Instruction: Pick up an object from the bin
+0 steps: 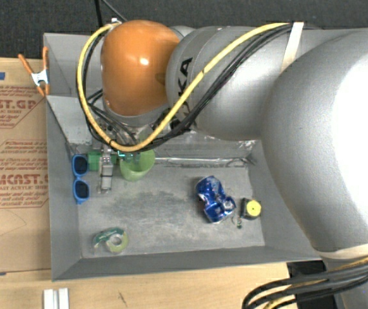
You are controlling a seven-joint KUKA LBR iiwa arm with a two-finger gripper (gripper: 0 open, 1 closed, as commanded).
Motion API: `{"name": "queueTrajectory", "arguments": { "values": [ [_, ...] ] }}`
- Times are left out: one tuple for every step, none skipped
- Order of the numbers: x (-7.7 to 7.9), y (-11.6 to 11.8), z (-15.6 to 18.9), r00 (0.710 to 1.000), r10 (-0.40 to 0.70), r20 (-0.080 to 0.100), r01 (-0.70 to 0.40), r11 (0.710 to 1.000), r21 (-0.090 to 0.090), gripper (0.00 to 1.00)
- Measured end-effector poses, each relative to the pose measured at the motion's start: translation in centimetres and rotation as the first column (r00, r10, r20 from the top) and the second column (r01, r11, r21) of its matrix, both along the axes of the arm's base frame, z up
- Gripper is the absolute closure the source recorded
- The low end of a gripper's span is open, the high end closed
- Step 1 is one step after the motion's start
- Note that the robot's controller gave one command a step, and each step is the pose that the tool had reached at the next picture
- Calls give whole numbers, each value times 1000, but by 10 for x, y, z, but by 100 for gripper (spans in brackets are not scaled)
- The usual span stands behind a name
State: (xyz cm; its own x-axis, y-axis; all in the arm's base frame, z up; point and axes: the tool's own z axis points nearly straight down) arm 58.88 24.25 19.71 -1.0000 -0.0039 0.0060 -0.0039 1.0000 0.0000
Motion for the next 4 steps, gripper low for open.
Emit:
{"name": "queueTrajectory", "arguments": {
  "values": [
    [7, -28, -126, 979, -203, 11, 203, 979, 7, 0],
    [-9, -66, -96, 1000, -5, 9, 5, 1000, -1, 0],
    [-4, -8, -93, 948, -318, 7, 318, 948, 4, 0],
    [4, 4, -128, 900, -436, 4, 436, 900, -1, 0]
  ]
}}
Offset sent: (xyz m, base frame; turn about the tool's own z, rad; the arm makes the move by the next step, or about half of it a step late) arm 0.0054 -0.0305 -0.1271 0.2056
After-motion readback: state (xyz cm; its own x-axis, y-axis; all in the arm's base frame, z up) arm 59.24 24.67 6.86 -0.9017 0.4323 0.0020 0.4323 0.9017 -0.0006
